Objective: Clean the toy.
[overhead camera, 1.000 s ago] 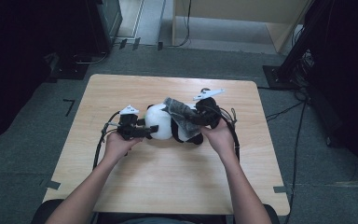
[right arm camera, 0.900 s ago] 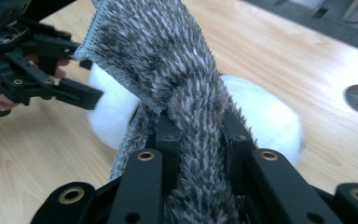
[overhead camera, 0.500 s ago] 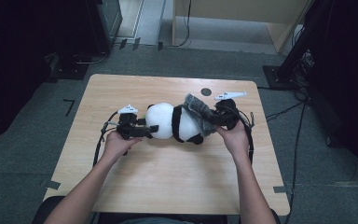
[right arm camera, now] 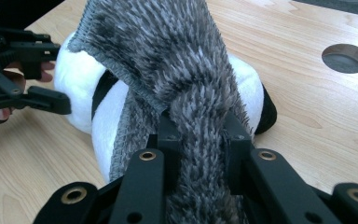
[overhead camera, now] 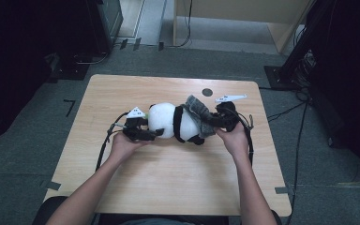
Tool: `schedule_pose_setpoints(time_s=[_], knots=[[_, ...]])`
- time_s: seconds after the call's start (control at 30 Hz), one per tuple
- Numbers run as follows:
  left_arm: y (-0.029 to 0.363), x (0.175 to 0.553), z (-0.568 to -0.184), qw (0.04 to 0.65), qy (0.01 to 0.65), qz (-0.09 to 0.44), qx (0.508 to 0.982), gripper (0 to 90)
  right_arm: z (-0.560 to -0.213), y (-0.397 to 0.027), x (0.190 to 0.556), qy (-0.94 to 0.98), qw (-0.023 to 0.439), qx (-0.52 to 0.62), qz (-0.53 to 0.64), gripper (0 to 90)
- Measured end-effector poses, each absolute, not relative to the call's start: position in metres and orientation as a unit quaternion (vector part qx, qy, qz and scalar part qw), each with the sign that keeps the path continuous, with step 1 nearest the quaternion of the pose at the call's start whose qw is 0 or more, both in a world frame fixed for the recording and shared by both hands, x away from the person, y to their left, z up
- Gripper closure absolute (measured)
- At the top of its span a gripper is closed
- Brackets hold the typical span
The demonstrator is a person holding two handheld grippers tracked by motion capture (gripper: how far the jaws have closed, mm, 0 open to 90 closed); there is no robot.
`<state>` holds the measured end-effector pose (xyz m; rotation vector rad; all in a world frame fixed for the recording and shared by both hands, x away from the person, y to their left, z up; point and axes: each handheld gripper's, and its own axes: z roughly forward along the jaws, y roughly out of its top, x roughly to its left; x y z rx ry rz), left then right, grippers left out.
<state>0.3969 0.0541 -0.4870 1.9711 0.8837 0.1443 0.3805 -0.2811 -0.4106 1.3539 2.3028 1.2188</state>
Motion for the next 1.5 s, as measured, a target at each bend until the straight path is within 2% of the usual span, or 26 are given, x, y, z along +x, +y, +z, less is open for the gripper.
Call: schedule_pose_setpoints(time_s=[0.1,0.33,0.47,0.57,0.67,0.93,1.1,1.33,1.5], knots=[[0.055,0.396,-0.486,0.467,0.360,0.064,0.805,37.2,-0.411,-0.283,0.381,0.778,0.103,0.461,0.415,75.5],[0.056,0.393,-0.480,0.465,0.364,0.059,0.805,45.0,-0.415,-0.295,0.384,0.757,0.115,0.490,0.416,75.5],[0.056,0.391,-0.478,0.463,0.367,0.061,0.804,45.1,-0.405,-0.297,0.381,0.753,0.107,0.490,0.425,76.2],[0.055,0.389,-0.478,0.466,0.372,0.063,0.801,44.6,-0.382,-0.277,0.371,0.763,0.118,0.458,0.441,76.4],[0.055,0.387,-0.479,0.468,0.372,0.063,0.799,43.9,-0.374,-0.250,0.367,0.779,0.121,0.426,0.444,76.3],[0.054,0.381,-0.478,0.467,0.375,0.071,0.798,42.8,-0.386,-0.193,0.374,0.810,0.101,0.380,0.434,76.2],[0.054,0.377,-0.478,0.467,0.377,0.082,0.795,42.7,-0.406,-0.160,0.381,0.837,0.094,0.363,0.398,75.6],[0.055,0.379,-0.479,0.458,0.386,0.068,0.798,43.4,-0.409,-0.166,0.379,0.849,0.123,0.352,0.373,75.6],[0.056,0.380,-0.480,0.459,0.382,0.068,0.799,43.3,-0.406,-0.187,0.375,0.842,0.118,0.370,0.375,75.7]])
